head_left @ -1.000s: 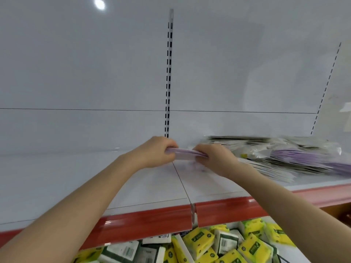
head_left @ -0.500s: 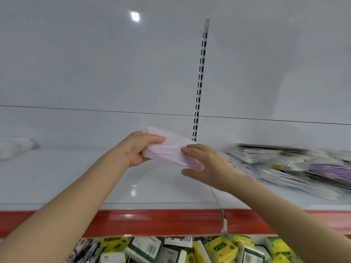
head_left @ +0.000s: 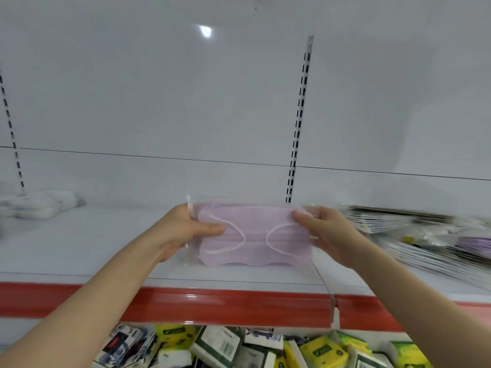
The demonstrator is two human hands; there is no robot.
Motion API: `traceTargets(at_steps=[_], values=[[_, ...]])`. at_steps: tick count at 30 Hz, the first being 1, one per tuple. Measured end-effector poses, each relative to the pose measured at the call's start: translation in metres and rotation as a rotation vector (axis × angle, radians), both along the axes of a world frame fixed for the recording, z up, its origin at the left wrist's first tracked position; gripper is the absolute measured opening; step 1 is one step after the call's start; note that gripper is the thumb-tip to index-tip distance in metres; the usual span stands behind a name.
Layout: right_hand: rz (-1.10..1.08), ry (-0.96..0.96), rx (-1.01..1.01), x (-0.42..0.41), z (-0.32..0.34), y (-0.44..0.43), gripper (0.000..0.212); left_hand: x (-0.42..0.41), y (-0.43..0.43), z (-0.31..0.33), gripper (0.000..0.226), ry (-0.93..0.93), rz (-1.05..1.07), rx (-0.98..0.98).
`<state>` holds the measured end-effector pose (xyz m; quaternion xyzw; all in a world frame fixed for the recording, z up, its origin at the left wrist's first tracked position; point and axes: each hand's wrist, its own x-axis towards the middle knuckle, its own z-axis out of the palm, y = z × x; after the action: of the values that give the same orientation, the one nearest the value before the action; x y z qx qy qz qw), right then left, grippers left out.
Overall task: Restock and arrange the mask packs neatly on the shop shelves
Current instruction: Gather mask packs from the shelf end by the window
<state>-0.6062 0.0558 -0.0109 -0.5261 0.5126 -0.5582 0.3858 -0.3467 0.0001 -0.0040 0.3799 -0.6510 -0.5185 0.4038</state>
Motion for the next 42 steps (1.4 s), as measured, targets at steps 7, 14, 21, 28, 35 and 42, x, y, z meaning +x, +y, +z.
traceTargets(at_steps=[7, 14, 21, 28, 35, 42], values=[[-0.061, 0.038, -0.137, 0.004, 0.004, 0.007, 0.016, 0.002, 0.0, -0.007, 0.035, 0.145, 0.026, -0.056], [-0.099, 0.28, -0.019, -0.004, -0.025, 0.007, 0.04, 0.007, 0.004, -0.021, 0.03, -0.143, 0.148, -0.032], [-0.123, 0.169, -0.141, 0.044, -0.007, 0.004, 0.032, 0.043, 0.022, -0.011, 0.032, 0.07, 0.313, -0.099], [0.005, 0.129, -0.209, 0.171, 0.017, -0.009, 0.034, 0.167, 0.044, 0.004, 0.02, 0.222, 0.372, -0.107], [0.197, 0.091, -0.214, 0.363, 0.014, -0.031, 0.021, 0.358, 0.072, 0.002, 0.019, 0.297, 0.518, -0.125], [0.332, 0.148, -0.161, 0.52, 0.021, -0.054, 0.022, 0.5, 0.079, -0.002, 0.015, 0.255, 0.755, -0.177]])
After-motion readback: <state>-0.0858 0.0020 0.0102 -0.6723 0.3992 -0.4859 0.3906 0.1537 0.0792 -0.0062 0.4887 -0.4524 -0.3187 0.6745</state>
